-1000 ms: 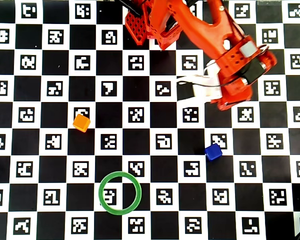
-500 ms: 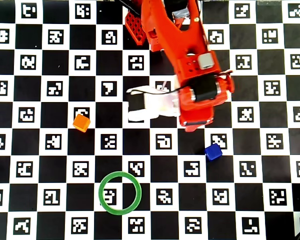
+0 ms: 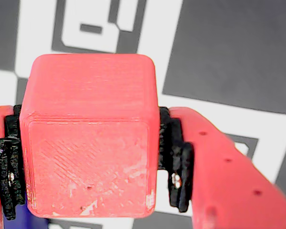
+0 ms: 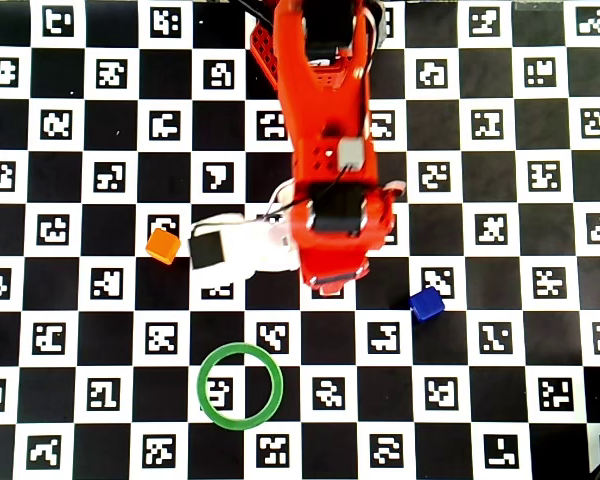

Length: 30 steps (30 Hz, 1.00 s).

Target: Grab the red cube then put it in the green circle then put the blue cube on top and finally the orange cube on top

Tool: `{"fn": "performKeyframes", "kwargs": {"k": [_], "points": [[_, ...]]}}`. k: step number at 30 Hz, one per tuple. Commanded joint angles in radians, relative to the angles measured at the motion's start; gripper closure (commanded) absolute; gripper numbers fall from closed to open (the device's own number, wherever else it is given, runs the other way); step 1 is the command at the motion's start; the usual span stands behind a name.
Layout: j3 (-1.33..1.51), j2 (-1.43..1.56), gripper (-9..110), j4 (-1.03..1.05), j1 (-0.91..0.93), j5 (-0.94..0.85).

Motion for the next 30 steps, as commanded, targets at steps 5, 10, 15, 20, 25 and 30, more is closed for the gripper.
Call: {"fn": "performKeyframes", "kwargs": {"k": [5,10,15,20,25,30], "points": [[-0.357,-0.158,98,0.041,0.057,-0.015],[-0.526,-0.311,98,0.023,0.101,-0.041],[-0.647,-0.437,98,-0.020,0.152,-0.067],[-0.698,-0.503,98,-0.072,0.190,-0.078],[-0.749,-0.563,98,-0.110,0.195,-0.084],[-0.853,-0.644,98,-0.118,0.176,-0.086]]}}
